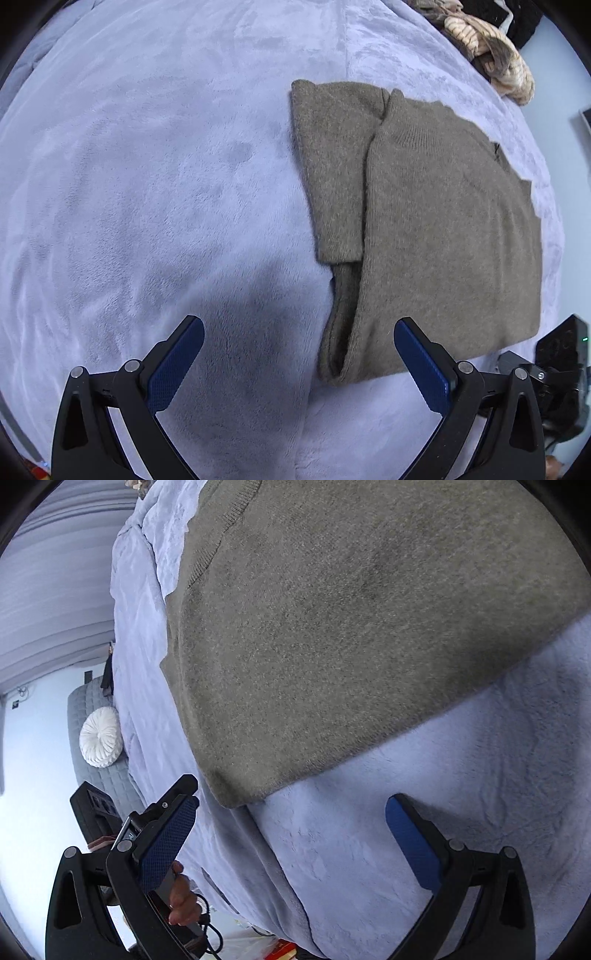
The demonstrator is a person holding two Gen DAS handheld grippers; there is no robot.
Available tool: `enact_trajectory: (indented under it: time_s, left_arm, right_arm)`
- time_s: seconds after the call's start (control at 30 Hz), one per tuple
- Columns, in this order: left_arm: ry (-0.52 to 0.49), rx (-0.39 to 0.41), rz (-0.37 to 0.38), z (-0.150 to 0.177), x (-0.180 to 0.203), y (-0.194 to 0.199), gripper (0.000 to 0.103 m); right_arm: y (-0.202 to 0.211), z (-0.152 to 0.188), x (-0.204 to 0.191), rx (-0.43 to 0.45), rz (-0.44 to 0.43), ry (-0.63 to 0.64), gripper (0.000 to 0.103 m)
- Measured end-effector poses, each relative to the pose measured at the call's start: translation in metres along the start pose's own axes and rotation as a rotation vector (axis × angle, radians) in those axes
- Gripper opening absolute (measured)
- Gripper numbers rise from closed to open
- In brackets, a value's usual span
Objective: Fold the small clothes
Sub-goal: 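Move the open right tool to the folded sweater's edge, then grasp the folded sweater edge with the right tool and lift it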
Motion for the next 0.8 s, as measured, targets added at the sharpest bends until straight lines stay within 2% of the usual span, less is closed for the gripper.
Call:
enact_trajectory:
  time_s: [0.3,0.4,0.47,0.5,0.53,0.57,0.63,0.8]
  left_arm:
    - [0.022,0.003,0.236,-0.026,-0.011,-0.006,0.103]
    - [0.038,-0.004,0.316,-0.033,-0.015,-0.008,0.103]
    - [0.049,-0.011,0.368,-0.037,-0.015,-0.010,0.103]
    - [0.054,-0.015,0.395,-0.039,-0.016,-0.010,0.103]
    - [0.060,-0.020,0.422,-0.041,-0.015,-0.010,0.103]
    - [0.066,-0.025,0.444,-0.044,-0.014,-0.012,0.103]
    - [0.076,-0.043,0.500,-0.051,-0.011,-0.014,0.103]
    - [0.055,-0.074,0.605,-0.065,-0.002,-0.019,0.103]
  right_arm:
    - [-0.022,-0.024,0.000,0.054,-0.213,-0.058,0.103]
    - [-0.024,-0.030,-0.003,0.079,-0.262,-0.079,0.103]
    - [-0.025,-0.035,-0.002,0.090,-0.286,-0.115,0.099]
    - [-0.025,-0.036,-0.002,0.091,-0.312,-0.129,0.078]
    - [-0.025,-0.038,-0.001,0.088,-0.329,-0.142,0.033]
    - [-0.026,-0.040,0.000,0.077,-0.322,-0.156,0.019]
    - [-0.026,-0.043,-0.003,0.067,-0.357,-0.147,0.010]
    - [0.003,-0.040,-0.033,0.093,-0.460,-0.004,0.010]
Point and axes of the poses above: each gripper's, at about its wrist camera, not at the fingertips, and y roughly against the way its jaws point, x to its right, z to its underside, the point moved 1 cm from there along -y, roughly the way its jaws point, and after that the axes turned 13 degrees about -x, right-handed, at the moved point
